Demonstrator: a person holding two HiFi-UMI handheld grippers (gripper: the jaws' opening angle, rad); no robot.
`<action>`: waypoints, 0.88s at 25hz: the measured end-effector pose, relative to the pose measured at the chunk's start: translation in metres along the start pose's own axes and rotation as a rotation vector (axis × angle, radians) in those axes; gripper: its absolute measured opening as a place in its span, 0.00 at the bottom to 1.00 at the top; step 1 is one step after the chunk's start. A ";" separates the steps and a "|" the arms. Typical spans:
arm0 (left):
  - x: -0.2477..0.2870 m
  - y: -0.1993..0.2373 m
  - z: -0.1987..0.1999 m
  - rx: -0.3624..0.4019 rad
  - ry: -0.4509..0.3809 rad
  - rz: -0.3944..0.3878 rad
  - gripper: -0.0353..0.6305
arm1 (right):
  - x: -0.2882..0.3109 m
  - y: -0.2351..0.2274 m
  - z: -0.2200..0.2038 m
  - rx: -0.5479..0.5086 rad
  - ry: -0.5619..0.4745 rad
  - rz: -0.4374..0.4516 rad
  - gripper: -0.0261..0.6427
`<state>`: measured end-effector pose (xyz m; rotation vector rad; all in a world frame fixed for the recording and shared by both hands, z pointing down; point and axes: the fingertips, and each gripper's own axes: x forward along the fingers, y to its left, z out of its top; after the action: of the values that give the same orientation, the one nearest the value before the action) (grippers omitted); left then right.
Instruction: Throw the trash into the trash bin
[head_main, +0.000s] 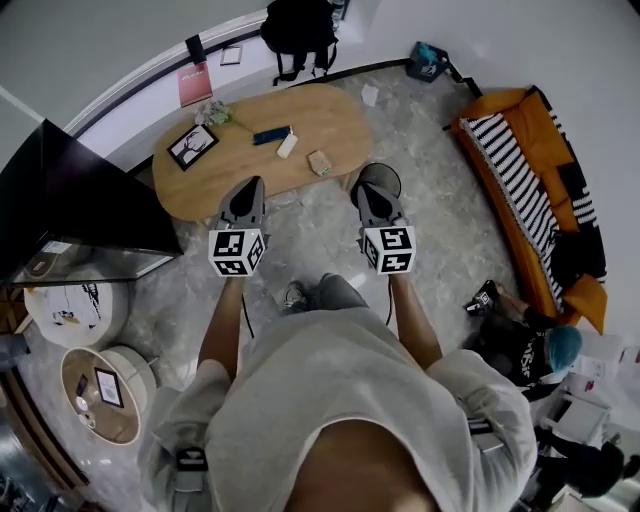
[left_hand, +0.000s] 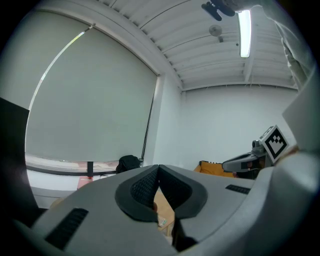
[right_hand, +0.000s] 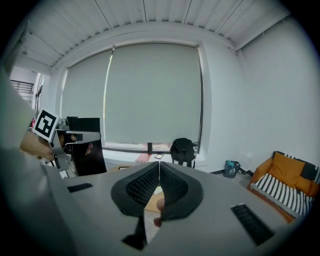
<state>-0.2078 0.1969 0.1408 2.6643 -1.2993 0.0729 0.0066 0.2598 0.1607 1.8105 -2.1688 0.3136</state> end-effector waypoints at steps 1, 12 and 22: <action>0.004 0.001 -0.003 -0.004 0.006 -0.001 0.08 | 0.003 -0.002 -0.002 0.002 0.006 0.000 0.08; 0.066 0.030 -0.004 -0.010 0.040 0.086 0.08 | 0.096 -0.032 0.009 0.015 0.023 0.100 0.08; 0.131 0.059 0.011 0.006 0.067 0.222 0.08 | 0.198 -0.064 0.044 -0.009 0.014 0.265 0.08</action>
<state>-0.1731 0.0574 0.1534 2.4882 -1.5686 0.1939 0.0336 0.0504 0.1900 1.5098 -2.3979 0.3712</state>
